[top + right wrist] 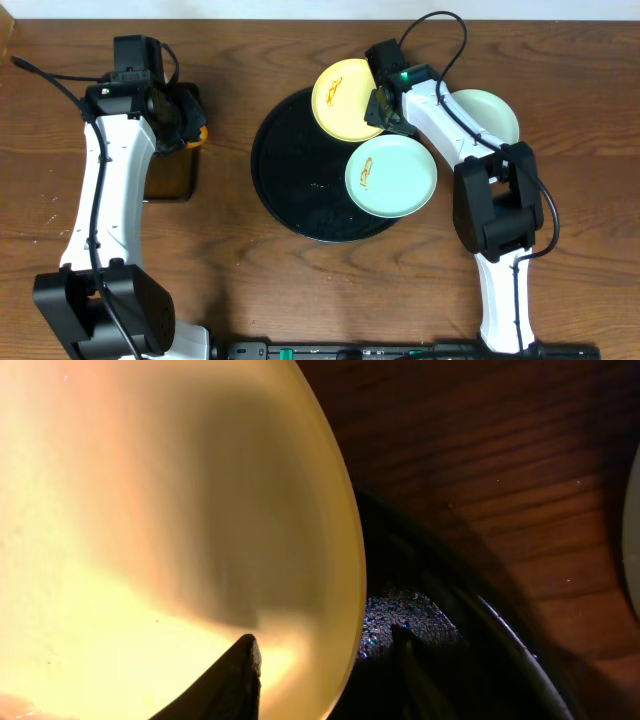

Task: Clean dirty plates on tray and stack at the side
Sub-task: 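Grasp the yellow plate rim with the right gripper and drag it leftward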

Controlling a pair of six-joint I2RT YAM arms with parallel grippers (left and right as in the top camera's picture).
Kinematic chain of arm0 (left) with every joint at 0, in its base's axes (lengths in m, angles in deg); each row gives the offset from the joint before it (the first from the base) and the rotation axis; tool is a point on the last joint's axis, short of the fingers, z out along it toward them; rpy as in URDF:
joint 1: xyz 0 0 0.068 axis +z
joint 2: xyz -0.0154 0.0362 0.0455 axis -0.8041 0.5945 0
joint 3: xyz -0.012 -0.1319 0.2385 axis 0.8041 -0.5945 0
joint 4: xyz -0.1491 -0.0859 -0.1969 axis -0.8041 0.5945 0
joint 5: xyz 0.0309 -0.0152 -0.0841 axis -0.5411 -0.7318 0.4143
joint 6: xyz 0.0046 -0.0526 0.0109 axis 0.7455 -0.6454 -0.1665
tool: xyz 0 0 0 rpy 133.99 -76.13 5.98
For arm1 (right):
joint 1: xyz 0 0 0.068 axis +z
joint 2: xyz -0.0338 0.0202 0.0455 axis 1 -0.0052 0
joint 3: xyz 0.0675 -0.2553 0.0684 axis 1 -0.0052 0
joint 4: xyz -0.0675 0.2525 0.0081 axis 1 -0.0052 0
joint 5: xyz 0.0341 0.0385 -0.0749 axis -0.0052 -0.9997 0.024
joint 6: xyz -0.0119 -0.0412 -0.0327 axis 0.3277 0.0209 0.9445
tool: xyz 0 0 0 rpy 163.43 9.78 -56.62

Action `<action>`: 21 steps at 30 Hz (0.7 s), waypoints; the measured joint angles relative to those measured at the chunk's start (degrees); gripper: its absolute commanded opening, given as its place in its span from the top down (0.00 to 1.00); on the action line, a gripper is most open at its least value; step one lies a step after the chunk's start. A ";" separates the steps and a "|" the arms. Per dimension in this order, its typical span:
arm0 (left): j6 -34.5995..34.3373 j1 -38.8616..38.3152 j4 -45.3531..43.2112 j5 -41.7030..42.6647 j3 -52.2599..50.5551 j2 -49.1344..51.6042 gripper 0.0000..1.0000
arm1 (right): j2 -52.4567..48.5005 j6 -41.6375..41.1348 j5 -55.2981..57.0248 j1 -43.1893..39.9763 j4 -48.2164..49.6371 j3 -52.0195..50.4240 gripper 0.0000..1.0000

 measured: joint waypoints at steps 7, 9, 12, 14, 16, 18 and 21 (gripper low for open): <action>-0.02 0.00 -0.09 0.00 0.00 0.00 0.92 | -0.57 -0.09 -0.74 0.00 0.94 0.00 0.99; 0.00 0.00 -0.22 0.00 0.00 0.00 0.92 | -0.59 -0.07 -1.49 0.00 1.90 0.00 0.99; 0.00 0.00 -0.33 0.02 0.00 0.00 0.92 | -0.63 2.45 -5.11 0.04 4.28 0.02 0.99; 0.00 0.00 -0.42 0.02 0.00 0.00 0.92 | -0.63 4.44 -8.09 0.20 6.05 0.02 0.99; 0.00 0.00 -0.55 0.02 0.00 0.00 0.92 | -0.63 6.21 -11.61 0.61 7.45 0.02 0.99; 0.00 0.00 -0.70 0.02 0.00 0.00 0.92 | -0.63 7.39 -14.23 1.25 8.02 0.02 0.99; 0.00 0.00 -1.55 -0.11 0.00 0.00 0.92 | -0.63 8.33 -17.29 2.75 8.24 0.02 0.99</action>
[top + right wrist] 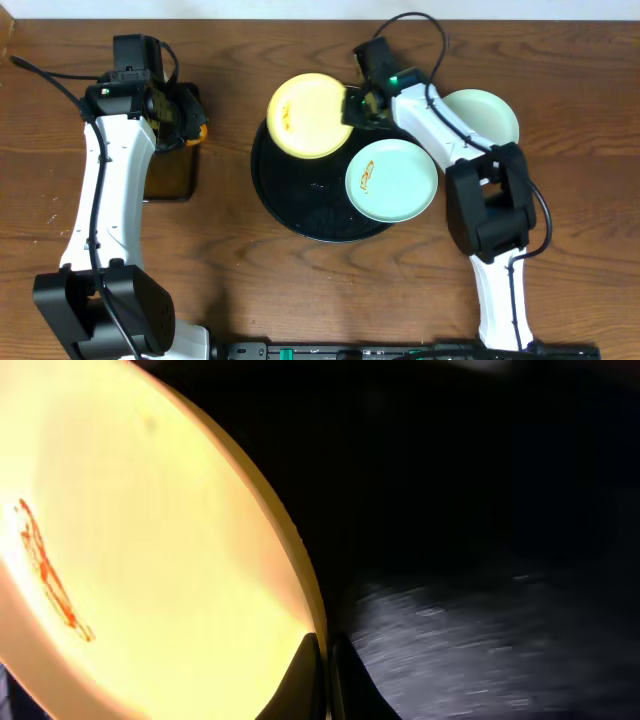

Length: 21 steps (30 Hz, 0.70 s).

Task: Clean dirty plates on tray and stack at the side

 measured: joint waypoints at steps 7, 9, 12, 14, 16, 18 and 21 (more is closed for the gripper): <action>0.04 0.04 -6.99 -1.51 -0.07 0.55 0.92 | 0.00 0.79 -3.96 4.72 -1.88 0.00 0.99; 0.20 0.28 -8.74 -1.84 -0.07 1.81 0.92 | 0.00 0.52 -3.54 5.97 -4.87 0.04 0.99; 0.22 2.01 -9.64 -2.27 -0.11 6.38 0.92 | -0.07 0.28 -1.33 6.78 -8.41 0.04 0.99; 0.26 3.32 -9.62 -2.45 -0.17 8.92 0.92 | -0.07 0.20 -0.26 6.62 -10.01 0.07 0.99; 0.28 5.35 -9.57 -2.71 -0.79 11.43 0.92 | -0.09 0.11 0.87 5.84 -11.47 0.07 0.99; 0.39 6.67 -9.38 -2.75 -1.14 12.15 0.92 | -0.09 0.09 1.36 5.07 -13.03 0.07 0.99; 0.50 7.98 -9.64 -2.91 -1.18 12.20 0.92 | -0.13 0.59 1.25 3.82 -13.81 0.07 0.99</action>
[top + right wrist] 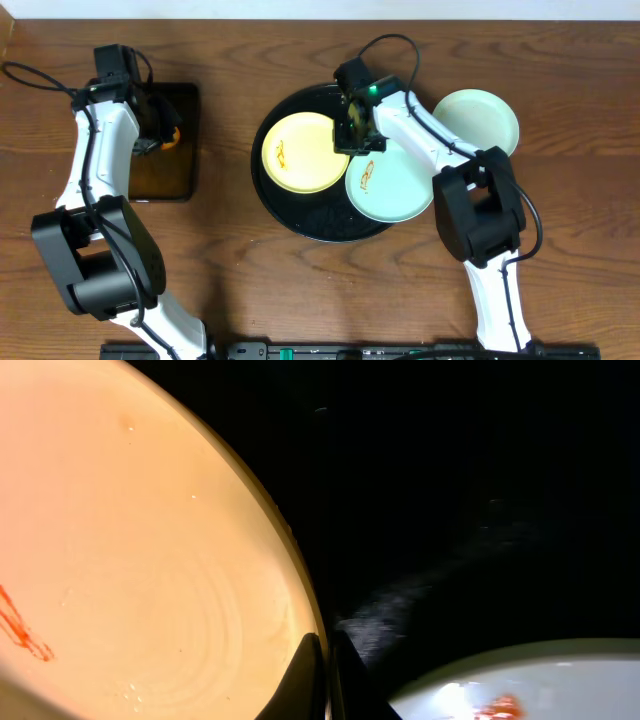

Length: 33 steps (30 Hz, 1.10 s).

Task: Clean dirty plates on tray and stack at the side

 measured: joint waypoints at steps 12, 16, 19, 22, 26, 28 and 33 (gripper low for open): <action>5.55 0.35 -5.49 -0.02 0.00 1.53 0.92 | -0.02 1.46 -0.13 -0.74 0.52 0.00 0.99; 7.56 1.38 -7.28 0.02 0.00 7.41 0.92 | -0.04 1.46 0.04 -0.26 0.76 0.00 0.99; 8.26 3.17 -7.13 -0.02 0.00 11.43 0.92 | -0.02 1.46 0.15 -0.22 0.76 0.00 0.99; 8.52 4.74 -6.73 0.07 0.00 12.61 0.92 | -0.04 1.46 0.17 -0.22 1.01 0.00 0.99; 8.70 5.95 -6.43 1.53 0.00 12.61 0.92 | -0.04 1.46 0.17 -0.22 1.16 0.00 0.99; 8.70 6.71 -6.40 5.18 0.00 12.61 0.92 | -0.04 1.46 0.17 -0.22 1.16 0.00 0.99; 7.98 7.91 -5.62 18.05 0.00 12.61 0.93 | -0.04 1.46 0.33 -0.22 1.03 0.00 0.99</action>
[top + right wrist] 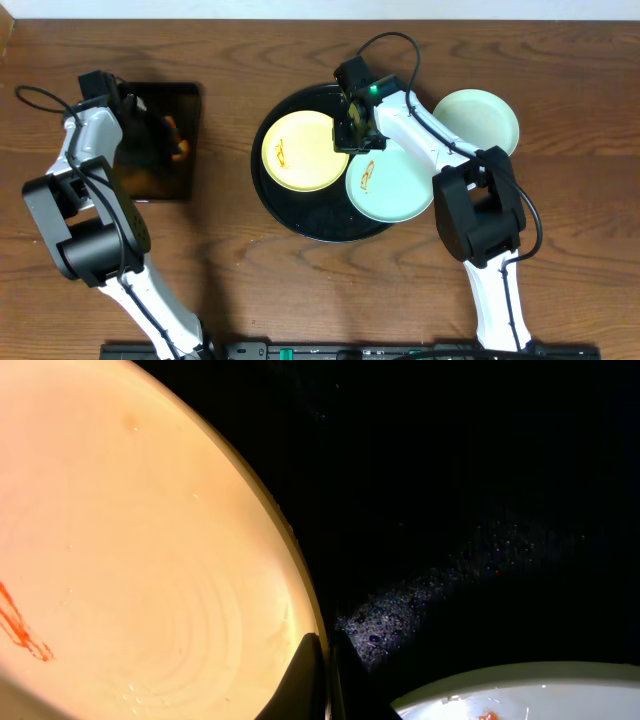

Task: Clean dirty plates on tray and stack at the side

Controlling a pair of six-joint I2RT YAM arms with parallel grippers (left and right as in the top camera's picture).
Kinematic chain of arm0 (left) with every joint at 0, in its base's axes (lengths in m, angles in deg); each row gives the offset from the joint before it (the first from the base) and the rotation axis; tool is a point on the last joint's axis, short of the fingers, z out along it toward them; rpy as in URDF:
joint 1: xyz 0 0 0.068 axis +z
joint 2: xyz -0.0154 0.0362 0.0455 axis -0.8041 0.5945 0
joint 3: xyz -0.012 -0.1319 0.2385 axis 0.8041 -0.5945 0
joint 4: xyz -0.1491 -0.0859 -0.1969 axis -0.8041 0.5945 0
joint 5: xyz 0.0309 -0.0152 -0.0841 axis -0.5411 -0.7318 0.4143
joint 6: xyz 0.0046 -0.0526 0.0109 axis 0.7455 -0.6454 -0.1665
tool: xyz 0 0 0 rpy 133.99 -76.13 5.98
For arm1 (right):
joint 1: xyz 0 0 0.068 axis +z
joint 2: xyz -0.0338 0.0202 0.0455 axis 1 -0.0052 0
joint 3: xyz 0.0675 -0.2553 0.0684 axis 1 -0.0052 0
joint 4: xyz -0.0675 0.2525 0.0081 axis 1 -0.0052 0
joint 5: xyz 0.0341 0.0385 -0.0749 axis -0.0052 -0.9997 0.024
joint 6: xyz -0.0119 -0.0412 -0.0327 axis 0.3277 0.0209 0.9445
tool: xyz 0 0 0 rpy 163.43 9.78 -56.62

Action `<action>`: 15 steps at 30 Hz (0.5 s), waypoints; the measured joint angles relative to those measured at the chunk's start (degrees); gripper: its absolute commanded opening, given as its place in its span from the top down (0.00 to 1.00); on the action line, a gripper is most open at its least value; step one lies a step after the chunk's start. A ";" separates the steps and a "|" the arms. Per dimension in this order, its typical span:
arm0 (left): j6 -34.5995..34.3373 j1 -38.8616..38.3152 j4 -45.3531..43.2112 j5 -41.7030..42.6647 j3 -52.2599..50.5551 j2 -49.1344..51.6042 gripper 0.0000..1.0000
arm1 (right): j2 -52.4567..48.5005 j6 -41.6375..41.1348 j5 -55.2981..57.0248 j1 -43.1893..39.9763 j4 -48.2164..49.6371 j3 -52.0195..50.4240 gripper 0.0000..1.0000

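A yellow plate (303, 151) with an orange smear lies on the left half of the round black tray (318, 222). My right gripper (351, 128) is shut on the plate's right rim; the right wrist view shows the fingertips (310, 672) pinching the rim of the yellow plate (140, 550). A pale green plate (392, 180) with an orange smear rests on the tray's right side, and its edge shows in the wrist view (520, 695). My left gripper (165, 135) hovers over a dark rectangular dish (160, 180), with something orange (179, 141) at its tip.
A clean pale green plate (482, 118) sits on the wooden table right of the tray. The dark dish stands at the far left. Cables loop from both arms along the table's back edge.
My left arm has swung further left and folded back, its gripper still over the dark dish. The right gripper and the yellow plate have stayed where they were.
The yellow plate lay at the tray's far right edge with my right gripper open around its rim. Then the gripper was shut on the rim and the plate sat further left. Later it lay on the tray's left half, where it stays now.
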 measured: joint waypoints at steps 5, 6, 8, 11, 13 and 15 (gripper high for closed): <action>-4.70 0.33 1.75 5.38 0.00 -0.07 0.93 | 0.00 0.00 0.02 0.00 -0.07 0.00 0.99; -5.38 0.52 1.97 5.31 0.00 -0.07 0.92 | 0.00 0.02 0.04 0.00 -0.07 0.00 0.99; -5.88 0.83 2.38 4.61 0.00 -0.07 0.93 | 0.00 0.07 0.02 0.00 -0.09 0.00 0.99; -6.62 1.64 2.47 4.39 0.00 -0.07 0.93 | 0.00 0.26 0.02 0.00 -0.11 0.00 0.99; -6.67 2.38 2.47 4.37 0.00 -0.17 0.93 | 0.00 0.28 0.02 -0.02 -0.11 0.00 0.99; -6.64 3.30 2.51 4.20 0.00 -0.72 0.93 | 0.00 0.42 0.02 0.00 -0.11 0.00 0.99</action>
